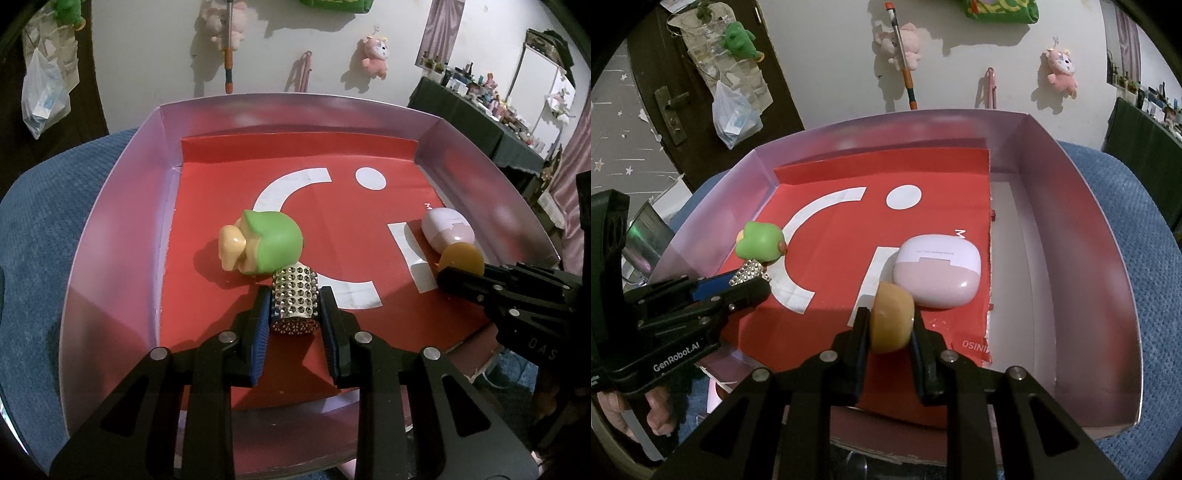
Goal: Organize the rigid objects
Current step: 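Open the right tool to drop the sponge while the left releases the studded cylinder, then withdraw both open tools from the box back toward the remaining objects, then grasp the clear plastic cup with the right tool while the left grasps the pink-capped nail polish, then carry the clear cup with the right tool while the left carries the nail polish into the box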
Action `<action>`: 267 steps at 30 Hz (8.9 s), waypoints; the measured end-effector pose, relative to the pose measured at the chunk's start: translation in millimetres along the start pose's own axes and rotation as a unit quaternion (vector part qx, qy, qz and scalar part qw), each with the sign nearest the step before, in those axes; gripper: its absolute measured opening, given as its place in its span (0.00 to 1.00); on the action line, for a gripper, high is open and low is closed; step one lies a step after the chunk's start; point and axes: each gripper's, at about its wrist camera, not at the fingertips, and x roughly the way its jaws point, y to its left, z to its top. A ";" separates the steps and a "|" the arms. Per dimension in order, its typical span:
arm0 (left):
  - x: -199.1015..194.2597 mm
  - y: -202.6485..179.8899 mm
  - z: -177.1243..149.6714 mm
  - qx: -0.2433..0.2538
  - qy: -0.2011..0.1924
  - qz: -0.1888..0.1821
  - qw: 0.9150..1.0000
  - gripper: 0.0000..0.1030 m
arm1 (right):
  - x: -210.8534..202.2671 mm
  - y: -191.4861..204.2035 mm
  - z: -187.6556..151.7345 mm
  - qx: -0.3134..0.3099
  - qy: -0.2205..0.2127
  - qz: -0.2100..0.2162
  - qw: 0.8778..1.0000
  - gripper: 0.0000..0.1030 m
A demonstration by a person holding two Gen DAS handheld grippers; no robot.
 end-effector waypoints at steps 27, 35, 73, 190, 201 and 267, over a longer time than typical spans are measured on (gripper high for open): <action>-18.3 -3.5 3.3 0.006 -0.035 0.024 0.999 0.29 | -14.9 4.6 -0.5 -0.005 -0.019 0.001 1.000 0.51; -31.8 -13.6 3.1 0.022 -0.058 0.028 0.998 0.68 | -33.0 13.0 -3.7 -0.015 -0.042 0.007 0.999 0.58; -78.2 -16.2 -28.6 0.005 -0.100 0.059 0.993 0.96 | -85.0 27.0 -37.5 -0.028 -0.102 0.039 0.994 1.00; -62.4 -25.3 -101.7 -0.048 -0.015 0.010 0.999 0.96 | -85.2 18.0 -101.1 -0.024 -0.099 -0.049 0.994 0.90; -61.9 -24.8 -105.3 -0.057 -0.026 0.019 0.998 0.95 | -56.7 -0.1 -78.0 0.014 -0.064 -0.030 0.997 0.57; -124.1 -34.8 -102.0 -0.032 -0.121 -0.036 0.991 0.35 | -104.9 33.9 -79.3 0.003 -0.099 0.056 0.993 0.34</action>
